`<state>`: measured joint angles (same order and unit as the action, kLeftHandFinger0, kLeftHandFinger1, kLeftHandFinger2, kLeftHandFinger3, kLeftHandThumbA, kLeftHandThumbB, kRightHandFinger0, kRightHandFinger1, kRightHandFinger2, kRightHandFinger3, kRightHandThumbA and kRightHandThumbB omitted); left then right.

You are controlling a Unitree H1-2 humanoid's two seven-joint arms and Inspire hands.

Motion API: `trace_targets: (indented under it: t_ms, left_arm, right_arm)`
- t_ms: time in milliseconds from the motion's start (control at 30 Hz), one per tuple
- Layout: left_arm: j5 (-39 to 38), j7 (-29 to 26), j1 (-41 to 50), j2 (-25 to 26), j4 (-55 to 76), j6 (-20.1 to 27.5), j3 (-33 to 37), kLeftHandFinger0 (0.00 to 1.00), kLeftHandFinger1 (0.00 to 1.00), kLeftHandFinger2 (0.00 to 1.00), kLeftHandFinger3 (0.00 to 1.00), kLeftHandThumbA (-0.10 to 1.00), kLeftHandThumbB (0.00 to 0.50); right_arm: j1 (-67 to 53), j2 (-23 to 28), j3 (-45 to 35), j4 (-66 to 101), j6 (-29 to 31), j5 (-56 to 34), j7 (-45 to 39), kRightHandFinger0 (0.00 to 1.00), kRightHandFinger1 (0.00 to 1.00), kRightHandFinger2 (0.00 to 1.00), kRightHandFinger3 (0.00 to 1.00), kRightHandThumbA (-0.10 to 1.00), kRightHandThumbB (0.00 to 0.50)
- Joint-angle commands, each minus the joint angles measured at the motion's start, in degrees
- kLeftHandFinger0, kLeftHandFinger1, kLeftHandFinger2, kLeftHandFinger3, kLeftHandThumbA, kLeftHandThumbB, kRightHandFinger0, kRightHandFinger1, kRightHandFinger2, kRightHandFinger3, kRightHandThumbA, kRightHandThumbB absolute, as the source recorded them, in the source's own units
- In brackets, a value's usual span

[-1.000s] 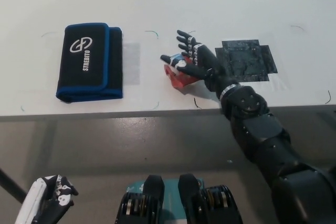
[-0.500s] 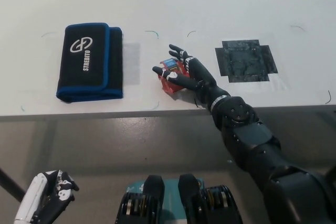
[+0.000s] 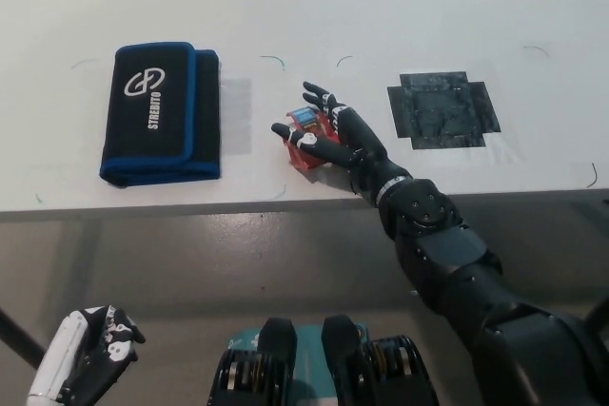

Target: Use the right hand to move the tape on the right hand side to the notebook on the left hand side

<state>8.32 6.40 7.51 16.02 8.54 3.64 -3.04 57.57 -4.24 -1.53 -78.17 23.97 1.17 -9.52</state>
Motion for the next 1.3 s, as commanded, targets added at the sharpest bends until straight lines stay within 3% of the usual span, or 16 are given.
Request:
trace_targets:
  t_ms: [0,200,300,400,500,633,700,800,833,867,1133,1267]
  left_arm:
    - [-0.03,0.66,-0.37,1.35,1.98,-0.36,-0.02,0.21,0.18,0.26,0.44,0.34,0.0]
    - [0.17,0.99,-0.49,1.94,1.91,-0.25,0.03,0.21,0.19,0.26,0.44,0.35,0.0]
    - [0.23,1.21,-0.51,2.28,1.98,-0.69,0.02,0.21,0.18,0.26,0.44,0.33,0.0]
    - [-0.41,1.72,-0.66,2.67,1.76,-0.52,0.04,0.22,0.19,0.26,0.43,0.33,0.0]
    - [-0.16,1.95,-0.84,2.74,1.47,-0.65,0.21,0.22,0.19,0.26,0.43,0.32,0.0]
    - [-0.13,2.37,-0.95,3.08,1.48,-0.64,0.16,0.22,0.18,0.24,0.43,0.31,0.0]
    - [-0.02,2.43,-0.97,3.11,1.53,-0.88,0.2,0.22,0.18,0.24,0.43,0.3,0.0]
    - [0.1,2.62,-0.99,3.43,1.46,-0.84,0.25,0.22,0.18,0.25,0.44,0.3,0.0]
    - [0.02,2.59,-1.0,3.4,1.36,-0.61,0.24,0.22,0.18,0.25,0.44,0.3,0.0]
    - [-0.02,2.61,-1.05,3.44,1.32,-0.6,0.2,0.21,0.18,0.25,0.44,0.31,0.0]
    - [-0.2,2.56,-1.22,3.56,1.36,-0.76,-0.06,0.21,0.18,0.25,0.43,0.32,0.0]
    - [-0.33,2.52,-1.74,3.82,1.09,-0.53,-0.31,0.22,0.19,0.25,0.43,0.3,0.0]
  right_arm:
    - [3.08,0.62,0.71,1.0,2.75,-0.05,-0.3,1.0,1.0,1.0,1.0,1.0,0.408]
    - [2.06,6.41,0.94,10.25,2.01,0.02,-1.94,1.0,1.0,1.0,1.0,1.0,0.372]
    - [0.91,8.23,0.52,13.65,1.41,-0.61,-2.33,1.0,1.0,1.0,1.0,1.0,0.382]
    - [-2.99,12.88,0.45,24.64,-2.69,-0.27,-2.8,1.0,1.0,1.0,1.0,1.0,0.346]
    - [-6.08,16.55,0.41,32.78,-6.03,0.54,-2.48,1.0,1.0,1.0,1.0,1.0,0.362]
    - [-9.97,20.01,-0.07,42.07,-8.42,0.45,-2.24,1.0,1.0,1.0,1.0,1.0,0.306]
    - [-13.04,22.0,-0.37,50.41,-11.63,1.45,-1.72,1.0,1.0,1.0,1.0,1.0,0.35]
    - [-18.11,24.32,-0.99,60.49,-13.62,0.79,-2.49,1.0,1.0,1.0,1.0,1.0,0.326]
    - [-19.18,24.79,-0.96,62.66,-14.38,0.77,-2.72,1.0,1.0,1.0,1.0,1.0,0.458]
    - [-22.37,25.46,-1.25,68.32,-15.61,0.53,-3.04,1.0,1.0,1.0,1.0,1.0,0.302]
    - [-37.6,25.71,-0.67,84.24,-18.95,1.69,-3.09,1.0,1.0,1.0,1.0,1.0,0.256]
    - [-44.53,24.99,0.22,87.7,-17.56,1.95,-3.26,1.0,1.0,1.0,1.0,1.0,0.184]
